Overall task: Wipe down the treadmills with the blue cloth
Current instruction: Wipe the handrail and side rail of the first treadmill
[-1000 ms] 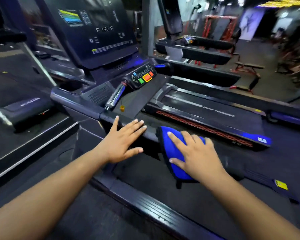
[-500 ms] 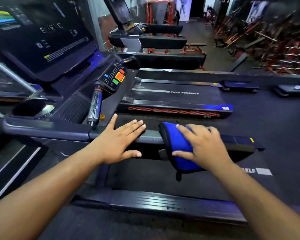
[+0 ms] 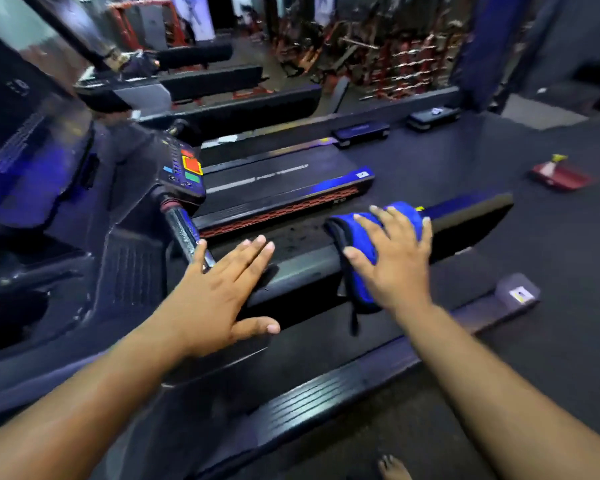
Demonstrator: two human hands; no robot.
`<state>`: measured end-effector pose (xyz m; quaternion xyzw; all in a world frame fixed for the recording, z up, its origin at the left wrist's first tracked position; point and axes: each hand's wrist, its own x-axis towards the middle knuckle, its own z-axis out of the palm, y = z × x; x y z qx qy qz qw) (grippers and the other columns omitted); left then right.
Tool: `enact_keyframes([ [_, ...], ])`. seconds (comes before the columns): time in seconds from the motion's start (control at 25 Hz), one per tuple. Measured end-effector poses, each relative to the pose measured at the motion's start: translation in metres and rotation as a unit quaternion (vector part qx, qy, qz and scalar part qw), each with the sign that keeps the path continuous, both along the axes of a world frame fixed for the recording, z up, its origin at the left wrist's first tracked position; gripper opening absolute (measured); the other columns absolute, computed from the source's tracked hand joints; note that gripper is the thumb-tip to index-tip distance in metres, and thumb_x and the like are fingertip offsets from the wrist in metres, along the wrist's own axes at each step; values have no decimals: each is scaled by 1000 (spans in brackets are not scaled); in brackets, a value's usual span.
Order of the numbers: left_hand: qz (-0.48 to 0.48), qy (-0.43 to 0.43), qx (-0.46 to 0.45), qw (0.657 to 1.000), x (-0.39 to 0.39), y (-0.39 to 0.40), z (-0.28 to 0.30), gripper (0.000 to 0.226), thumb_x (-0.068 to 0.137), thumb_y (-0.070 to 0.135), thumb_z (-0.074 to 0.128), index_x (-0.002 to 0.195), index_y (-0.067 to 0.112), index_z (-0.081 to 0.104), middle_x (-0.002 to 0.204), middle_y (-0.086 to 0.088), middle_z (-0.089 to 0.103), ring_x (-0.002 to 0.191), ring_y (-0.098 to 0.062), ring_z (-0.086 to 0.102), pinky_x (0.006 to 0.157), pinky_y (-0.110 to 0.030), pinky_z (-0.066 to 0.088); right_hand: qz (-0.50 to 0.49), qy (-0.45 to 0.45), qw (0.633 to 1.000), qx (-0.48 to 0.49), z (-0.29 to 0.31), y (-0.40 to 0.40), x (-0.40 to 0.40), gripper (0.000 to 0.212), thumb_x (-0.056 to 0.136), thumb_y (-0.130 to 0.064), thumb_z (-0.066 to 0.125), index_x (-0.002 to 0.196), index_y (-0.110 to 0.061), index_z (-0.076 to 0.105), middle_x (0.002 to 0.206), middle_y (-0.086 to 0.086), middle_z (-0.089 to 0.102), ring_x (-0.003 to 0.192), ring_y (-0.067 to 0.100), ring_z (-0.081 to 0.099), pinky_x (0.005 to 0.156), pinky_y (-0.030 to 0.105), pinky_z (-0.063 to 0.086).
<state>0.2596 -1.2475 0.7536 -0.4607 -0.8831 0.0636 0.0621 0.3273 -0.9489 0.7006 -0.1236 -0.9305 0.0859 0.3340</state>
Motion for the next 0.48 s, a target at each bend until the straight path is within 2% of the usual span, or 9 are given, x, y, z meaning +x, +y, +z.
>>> enact_keyframes([
  [0.08,-23,-52,68,996,0,-8,0,103,79,92,8,153,27,-20,165,5,-12,153,-11,-3,120,-63,8,-23,29,997,-67,-7,-106,0,58,92,-62,35,140,-34,52,152,-3,44,143,24,33,117,62,6],
  [0.16,-42,-132,133,981,-2,-14,5,102,77,92,7,150,29,-24,162,8,-21,151,-4,-12,122,-55,1,46,19,998,-35,-18,-187,9,54,91,-53,39,141,-35,49,154,-4,41,143,22,30,117,61,8],
  [0.2,-52,-166,166,971,-4,-15,5,102,77,91,9,150,29,-23,162,9,-23,150,-3,-13,122,-53,-1,71,23,997,-12,-23,-192,12,52,93,-51,39,141,-36,50,154,-5,42,143,19,32,116,61,12],
  [0.28,-67,-212,207,953,-8,-17,5,101,79,90,12,152,28,-19,163,9,-22,150,-1,-15,123,-52,-3,53,30,998,21,-26,-154,8,51,98,-58,32,138,-37,54,152,-4,46,141,16,37,111,63,21],
  [0.32,-71,-223,215,948,-10,-19,4,102,78,90,12,153,27,-17,163,9,-21,149,1,-17,123,-52,-4,9,36,999,-2,-21,-133,5,53,97,-61,31,136,-36,57,150,-3,47,141,17,37,110,66,23],
  [0.4,-64,-242,234,940,-13,-20,4,106,77,92,11,155,24,-13,163,8,-19,147,4,-18,123,-49,-6,-82,65,985,-134,-10,-124,-3,52,94,-57,37,131,-30,61,150,1,46,143,23,33,112,70,16],
  [0.48,-60,-269,259,926,-16,-18,5,110,75,93,11,157,23,-10,164,9,-17,148,4,-16,124,-45,-7,-110,95,961,-235,-10,-179,-8,50,94,-50,40,135,-29,57,156,2,37,150,26,19,117,67,5],
])
